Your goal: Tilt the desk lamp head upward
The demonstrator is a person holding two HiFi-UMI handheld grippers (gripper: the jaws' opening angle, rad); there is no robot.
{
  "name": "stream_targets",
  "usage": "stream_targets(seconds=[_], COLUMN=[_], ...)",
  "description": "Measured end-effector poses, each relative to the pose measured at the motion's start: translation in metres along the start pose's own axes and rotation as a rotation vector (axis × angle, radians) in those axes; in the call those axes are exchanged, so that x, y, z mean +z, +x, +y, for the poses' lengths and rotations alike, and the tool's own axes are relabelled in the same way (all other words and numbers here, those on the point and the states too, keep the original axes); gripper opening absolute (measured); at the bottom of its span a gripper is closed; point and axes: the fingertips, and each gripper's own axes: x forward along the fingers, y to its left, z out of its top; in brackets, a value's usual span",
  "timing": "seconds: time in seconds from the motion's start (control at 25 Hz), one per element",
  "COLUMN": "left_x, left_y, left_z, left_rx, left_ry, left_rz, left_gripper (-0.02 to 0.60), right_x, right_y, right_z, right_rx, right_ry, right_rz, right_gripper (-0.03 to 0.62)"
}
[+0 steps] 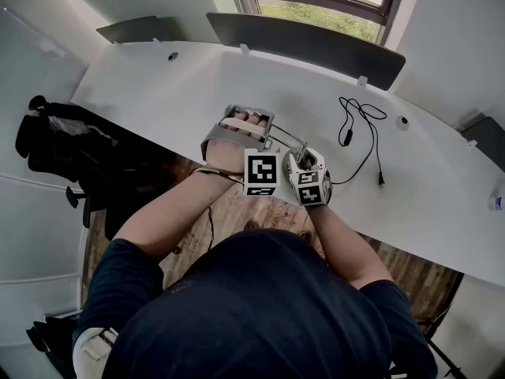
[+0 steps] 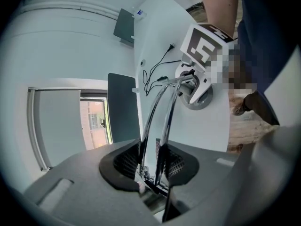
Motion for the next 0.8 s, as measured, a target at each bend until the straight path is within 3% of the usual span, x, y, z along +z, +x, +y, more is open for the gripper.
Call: stream_targets(seconds=[0.28,0.48,0.8], left_x=[-0.002,0.005,0.002], left_y=[0.001,-0.003,-0.022], left_z=[-0.001,0.002,0.002], left_rx=[0.037,0.068,0.092], left_ry=[-0.023,-0.026,-0.041], left_rz=[0.004,-0.037,-0.097], left_gripper=[0.106,0.166,0.17], right_x=[0.002,0.004,0.008], right_y=[-0.001,-0.002,-0.021], right_z=[0.003,0.002,0.001], right_rx=[0.01,0.004,-0.033], right_ry=[-0.035,-0.068,-0.081], right_rz=[0.001,0.016,0.005], right_gripper=[0.164,0.167,0.202])
